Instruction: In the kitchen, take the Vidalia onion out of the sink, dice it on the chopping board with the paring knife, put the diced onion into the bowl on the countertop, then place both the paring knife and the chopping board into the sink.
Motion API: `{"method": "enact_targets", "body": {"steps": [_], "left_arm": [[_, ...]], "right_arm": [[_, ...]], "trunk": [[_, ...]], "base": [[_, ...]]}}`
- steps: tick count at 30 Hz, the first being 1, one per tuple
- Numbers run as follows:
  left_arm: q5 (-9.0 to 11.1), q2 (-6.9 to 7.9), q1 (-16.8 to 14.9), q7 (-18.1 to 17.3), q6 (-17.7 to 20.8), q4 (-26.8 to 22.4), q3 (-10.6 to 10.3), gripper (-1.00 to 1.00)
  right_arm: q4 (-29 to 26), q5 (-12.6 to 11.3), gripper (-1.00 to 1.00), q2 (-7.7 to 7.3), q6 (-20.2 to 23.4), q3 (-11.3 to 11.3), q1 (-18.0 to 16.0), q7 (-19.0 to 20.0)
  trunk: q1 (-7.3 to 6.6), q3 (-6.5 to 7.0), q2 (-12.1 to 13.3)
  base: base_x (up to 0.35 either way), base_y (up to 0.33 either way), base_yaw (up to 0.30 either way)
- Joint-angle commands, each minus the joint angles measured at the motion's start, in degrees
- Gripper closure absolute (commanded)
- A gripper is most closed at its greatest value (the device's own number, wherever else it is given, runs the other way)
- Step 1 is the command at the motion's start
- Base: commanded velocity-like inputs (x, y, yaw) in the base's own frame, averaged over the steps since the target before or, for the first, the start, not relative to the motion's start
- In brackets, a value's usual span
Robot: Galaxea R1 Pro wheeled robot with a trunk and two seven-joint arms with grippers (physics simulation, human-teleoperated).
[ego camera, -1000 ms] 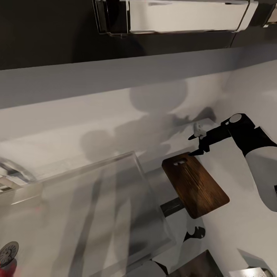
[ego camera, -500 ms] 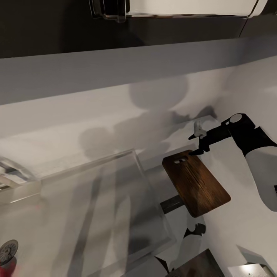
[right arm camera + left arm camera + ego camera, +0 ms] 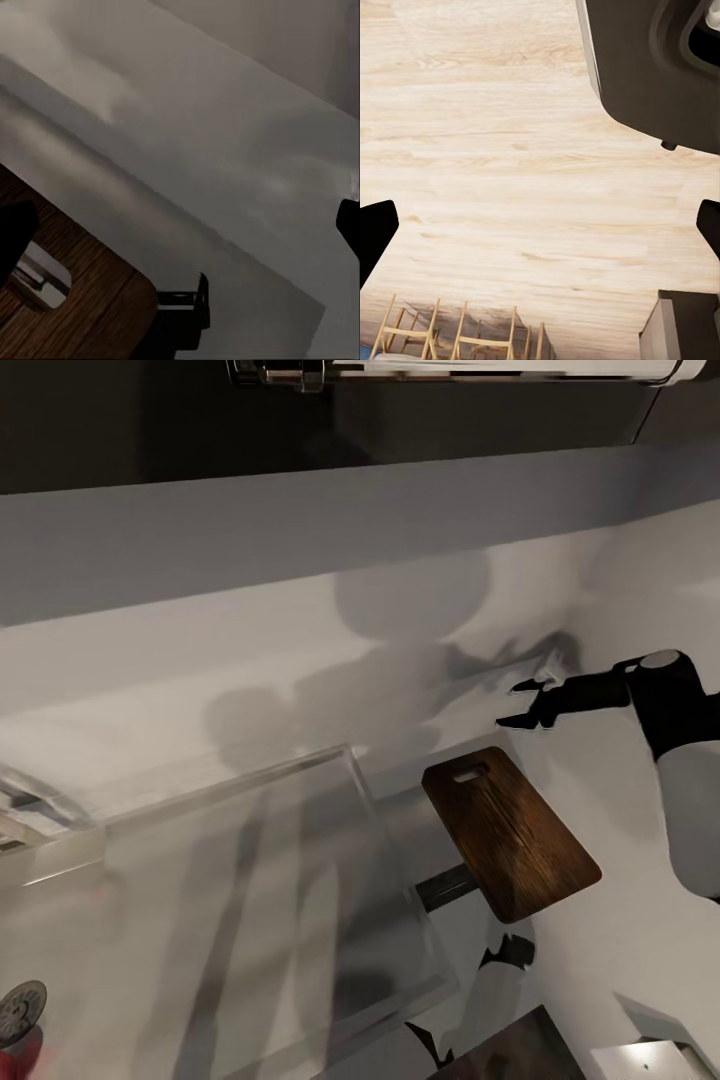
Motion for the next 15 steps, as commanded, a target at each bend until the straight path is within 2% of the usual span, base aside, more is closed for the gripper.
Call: {"method": "enact_targets", "body": {"steps": [1,5,15], "left_arm": [[0.2,-0.02,0.0,0.0,-0.3,0.1,0.0,-1.0],[0.2,-0.02,0.0,0.0,-0.3,0.1,0.0,-1.0],[0.2,-0.02,0.0,0.0,-0.3,0.1,0.0,-1.0]], "right_arm": [[0.0,0.2,-1.0,0.05,1.2,-1.5,0.0,-0.6],[0.1,0.2,-1.0,0.05,1.9,-3.2,0.0,-1.9],[0.5,0.2,-1.0,0.14,2.1,-3.6,0.0,-3.6]], "trunk": [[0.03,-0.07,-0.1],[0.03,-0.07,-0.1],[0.03,-0.07,-0.1]], "base": [[0.0,0.0,0.0],[0.0,0.0,0.0],[0.0,0.0,0.0]]}}
